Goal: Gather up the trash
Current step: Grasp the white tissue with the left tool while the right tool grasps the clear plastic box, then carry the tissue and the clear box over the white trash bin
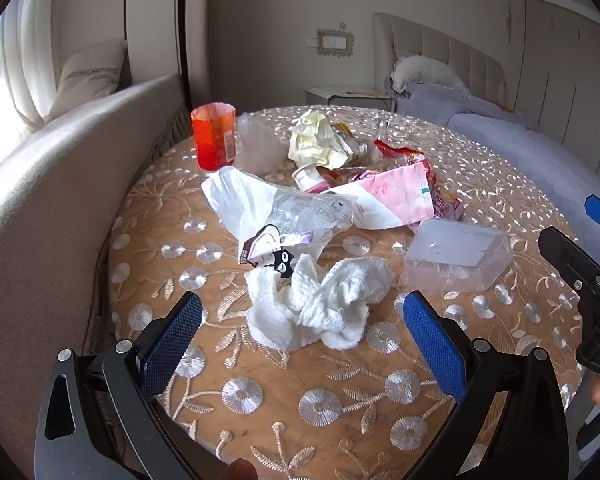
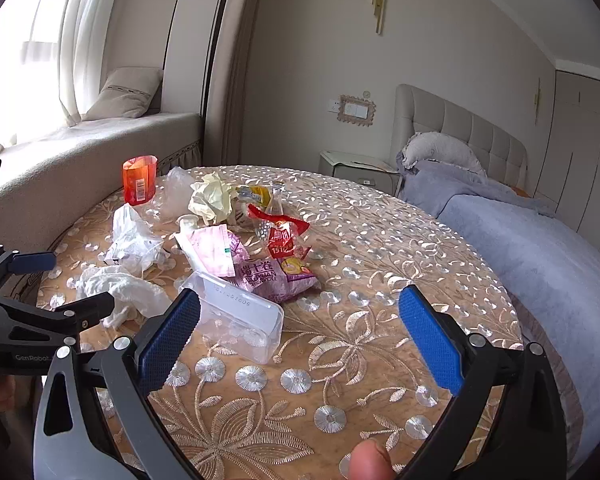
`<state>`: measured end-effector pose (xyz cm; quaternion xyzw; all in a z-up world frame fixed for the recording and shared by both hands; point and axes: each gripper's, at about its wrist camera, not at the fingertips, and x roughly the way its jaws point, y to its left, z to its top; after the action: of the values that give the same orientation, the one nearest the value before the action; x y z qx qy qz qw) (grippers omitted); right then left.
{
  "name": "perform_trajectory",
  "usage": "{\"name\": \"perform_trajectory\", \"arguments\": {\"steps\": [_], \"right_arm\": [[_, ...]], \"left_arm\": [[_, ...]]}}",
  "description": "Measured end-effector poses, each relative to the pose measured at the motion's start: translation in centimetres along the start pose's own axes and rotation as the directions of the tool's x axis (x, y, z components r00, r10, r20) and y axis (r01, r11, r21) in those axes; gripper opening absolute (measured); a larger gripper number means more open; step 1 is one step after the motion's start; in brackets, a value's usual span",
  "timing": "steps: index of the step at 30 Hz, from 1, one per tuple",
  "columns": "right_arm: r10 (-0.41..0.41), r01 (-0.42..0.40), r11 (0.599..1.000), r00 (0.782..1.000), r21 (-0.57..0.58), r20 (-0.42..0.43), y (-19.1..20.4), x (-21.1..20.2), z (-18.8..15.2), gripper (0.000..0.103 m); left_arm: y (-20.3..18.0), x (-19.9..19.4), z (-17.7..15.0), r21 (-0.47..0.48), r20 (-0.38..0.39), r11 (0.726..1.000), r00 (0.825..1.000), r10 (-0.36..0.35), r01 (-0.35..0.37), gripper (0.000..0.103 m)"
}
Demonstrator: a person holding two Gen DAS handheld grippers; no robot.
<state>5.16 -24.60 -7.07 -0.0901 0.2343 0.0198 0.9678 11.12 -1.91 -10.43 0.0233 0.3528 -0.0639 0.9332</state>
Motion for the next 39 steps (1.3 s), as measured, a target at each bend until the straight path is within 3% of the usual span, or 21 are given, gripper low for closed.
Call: {"name": "perform_trajectory", "arguments": {"steps": [3,5,11,17,21,24,25,26,27,29,30,32,39], "right_arm": [[0.030,-0.030,0.999,0.999,-0.014,-0.021,-0.1,1.0,0.0,0.099],[0.054,-0.055,0.998,0.998,-0.028,-0.035,0.0,1.6,-0.1,0.099],[0.136,-0.143,0.986,0.987,-0.086,-0.091,0.6,3.4,-0.3,0.099],[0.209,-0.229,0.964,0.967,-0.132,-0.147,1.0,5.5,-0.2,0.099],[0.351,-0.378,0.923,0.900,-0.063,-0.258,0.7,7.7,0.1,0.099],[0.356,-0.389,0.918,0.897,-0.083,-0.261,0.9,8.6,0.5,0.096],[0.356,-0.393,0.914,0.895,-0.098,-0.268,1.0,8.9,0.6,0.091],[0.361,-0.405,0.908,0.889,-0.112,-0.282,1.3,9.0,0.5,0.076],[0.380,-0.432,0.893,0.874,-0.124,-0.304,1.7,9.2,0.4,0.061],[0.409,-0.478,0.869,0.837,-0.123,-0.362,2.3,9.7,0.0,0.040],[0.414,-0.489,0.863,0.829,-0.128,-0.377,2.6,9.8,-0.2,0.035],[0.428,-0.495,0.860,0.831,-0.123,-0.357,2.6,9.3,-0.1,0.032],[0.434,-0.458,0.880,0.884,-0.126,-0.175,1.7,4.6,1.1,0.032]], "left_arm": [[-0.4,2.1,0.0,0.012,-0.054,1.000,0.998,0.018,-0.018,0.093],[-0.8,3.8,-0.2,0.045,-0.106,0.998,0.994,0.038,-0.034,0.062],[-0.9,4.8,0.3,0.035,-0.109,0.999,0.994,0.030,-0.026,0.028],[-0.4,2.2,0.7,0.013,-0.052,1.000,0.998,-0.024,0.025,0.025],[-0.5,0.6,1.4,0.025,-0.012,0.999,0.999,-0.039,0.039,0.025],[-0.4,0.4,1.8,0.018,-0.007,0.998,0.998,-0.057,0.057,0.025],[-0.5,0.4,1.7,0.017,-0.008,0.998,0.998,-0.058,0.058,0.025],[-0.6,0.5,1.7,0.018,-0.011,0.998,0.998,-0.056,0.056,0.025],[-0.6,0.6,1.7,0.022,-0.012,0.998,0.999,-0.052,0.052,0.025],[-0.6,0.8,1.6,0.024,-0.016,0.999,0.999,-0.046,0.047,0.025],[-0.5,0.8,1.6,0.023,-0.015,0.999,0.999,-0.045,0.045,0.025],[-0.4,0.7,1.5,0.021,-0.010,0.999,0.999,-0.042,0.043,0.025],[-1.2,-1.0,1.9,0.032,0.041,0.998,0.998,-0.047,0.045,0.025]]}}
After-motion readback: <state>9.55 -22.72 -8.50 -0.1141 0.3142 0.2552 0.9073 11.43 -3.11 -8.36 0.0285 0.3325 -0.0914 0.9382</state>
